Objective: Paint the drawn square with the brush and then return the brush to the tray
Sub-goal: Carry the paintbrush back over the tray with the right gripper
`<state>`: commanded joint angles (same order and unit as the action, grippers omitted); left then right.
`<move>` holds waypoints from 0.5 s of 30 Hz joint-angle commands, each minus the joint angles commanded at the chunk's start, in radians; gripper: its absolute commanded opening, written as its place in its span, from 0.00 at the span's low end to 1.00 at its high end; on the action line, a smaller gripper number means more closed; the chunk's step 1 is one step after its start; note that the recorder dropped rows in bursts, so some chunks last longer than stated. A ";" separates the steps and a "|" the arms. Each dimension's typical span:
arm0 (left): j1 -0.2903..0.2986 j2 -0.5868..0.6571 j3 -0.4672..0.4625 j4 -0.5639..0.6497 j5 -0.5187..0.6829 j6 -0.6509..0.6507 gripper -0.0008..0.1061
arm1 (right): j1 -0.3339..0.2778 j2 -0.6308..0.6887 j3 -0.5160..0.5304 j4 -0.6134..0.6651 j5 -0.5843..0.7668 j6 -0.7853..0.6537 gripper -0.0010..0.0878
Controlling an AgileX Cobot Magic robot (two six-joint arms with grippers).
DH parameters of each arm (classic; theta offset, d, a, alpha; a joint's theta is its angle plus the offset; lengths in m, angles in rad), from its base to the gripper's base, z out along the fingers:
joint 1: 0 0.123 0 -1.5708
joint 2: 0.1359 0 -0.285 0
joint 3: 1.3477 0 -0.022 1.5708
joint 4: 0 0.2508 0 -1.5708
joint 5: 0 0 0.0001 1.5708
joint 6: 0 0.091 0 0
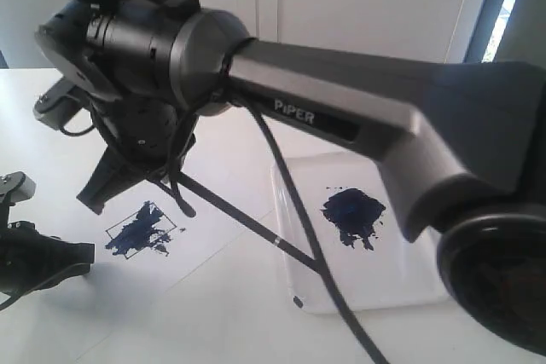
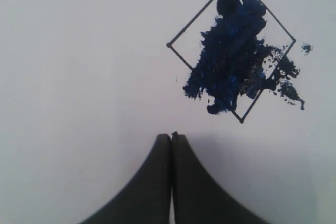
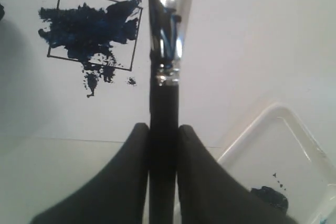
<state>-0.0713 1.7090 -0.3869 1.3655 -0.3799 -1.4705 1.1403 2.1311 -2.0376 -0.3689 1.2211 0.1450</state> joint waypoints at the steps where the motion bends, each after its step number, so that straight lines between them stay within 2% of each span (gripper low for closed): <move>1: 0.000 0.000 0.000 0.000 0.000 0.000 0.01 | -0.004 -0.012 0.025 -0.023 0.000 0.018 0.01; 5: 0.000 0.000 0.000 -0.022 0.007 0.013 0.01 | -0.006 -0.035 0.162 -0.064 0.000 0.070 0.01; 8: 0.000 0.000 0.000 -0.056 0.014 0.078 0.01 | -0.006 -0.108 0.300 -0.077 -0.123 0.167 0.01; 15: 0.000 0.000 0.000 -0.131 0.010 0.171 0.01 | -0.019 -0.237 0.553 -0.197 -0.225 0.304 0.01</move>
<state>-0.0713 1.7090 -0.3869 1.2342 -0.3700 -1.2994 1.1211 1.8946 -1.4845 -0.5654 0.9956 0.4487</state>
